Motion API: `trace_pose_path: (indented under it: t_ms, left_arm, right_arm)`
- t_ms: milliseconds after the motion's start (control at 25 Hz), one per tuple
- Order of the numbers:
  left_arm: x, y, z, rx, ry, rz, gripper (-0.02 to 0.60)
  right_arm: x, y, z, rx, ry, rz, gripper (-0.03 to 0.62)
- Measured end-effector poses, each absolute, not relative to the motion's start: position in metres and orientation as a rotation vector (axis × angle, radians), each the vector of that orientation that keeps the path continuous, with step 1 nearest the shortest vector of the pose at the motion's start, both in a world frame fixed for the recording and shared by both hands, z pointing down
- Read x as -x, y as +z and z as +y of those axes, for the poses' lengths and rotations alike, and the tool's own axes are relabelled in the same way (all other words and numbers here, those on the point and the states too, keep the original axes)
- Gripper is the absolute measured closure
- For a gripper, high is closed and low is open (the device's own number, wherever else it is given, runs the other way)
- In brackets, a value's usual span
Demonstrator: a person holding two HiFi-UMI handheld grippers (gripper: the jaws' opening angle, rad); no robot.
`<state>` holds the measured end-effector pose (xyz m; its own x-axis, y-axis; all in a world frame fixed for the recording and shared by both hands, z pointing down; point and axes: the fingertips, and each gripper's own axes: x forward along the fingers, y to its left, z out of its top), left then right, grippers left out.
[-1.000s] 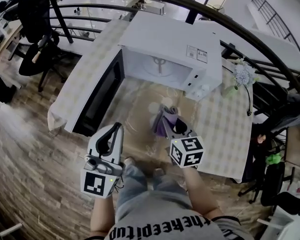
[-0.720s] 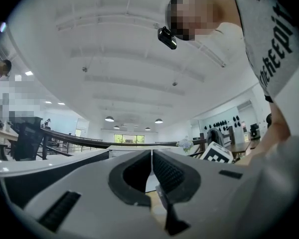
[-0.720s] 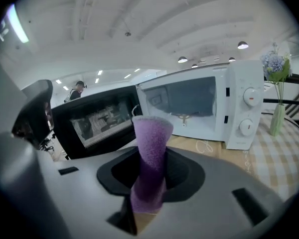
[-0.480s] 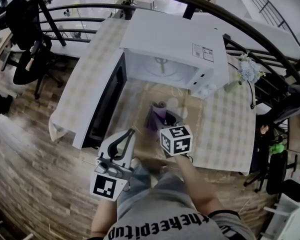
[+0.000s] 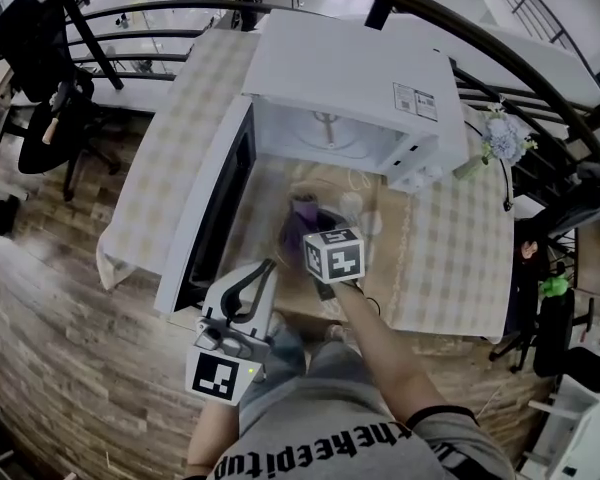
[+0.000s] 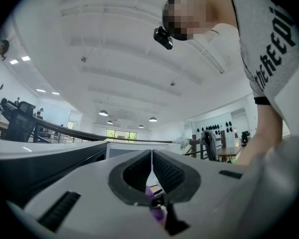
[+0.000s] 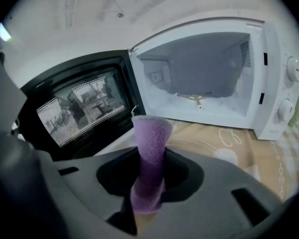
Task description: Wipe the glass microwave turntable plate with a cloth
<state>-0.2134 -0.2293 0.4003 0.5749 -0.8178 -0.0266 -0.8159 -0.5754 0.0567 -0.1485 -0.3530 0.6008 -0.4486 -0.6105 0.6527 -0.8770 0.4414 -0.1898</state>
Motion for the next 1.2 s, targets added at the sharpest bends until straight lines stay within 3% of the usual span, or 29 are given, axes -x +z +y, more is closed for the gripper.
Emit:
trace_pose_path:
  t_ms: [560,1200]
  left_arm:
    - [0.224,0.41,-0.238,-2.733,-0.062,-1.409,0.568]
    - [0.219,0.407,-0.242,-2.738,-0.081,-1.41,0.568]
  right_arm:
    - [0.183,0.634,-0.383,-1.152,0.631,-2.062,0.491]
    - [0.103,0.639,-0.386,-1.259,0.603,-1.949,0.491]
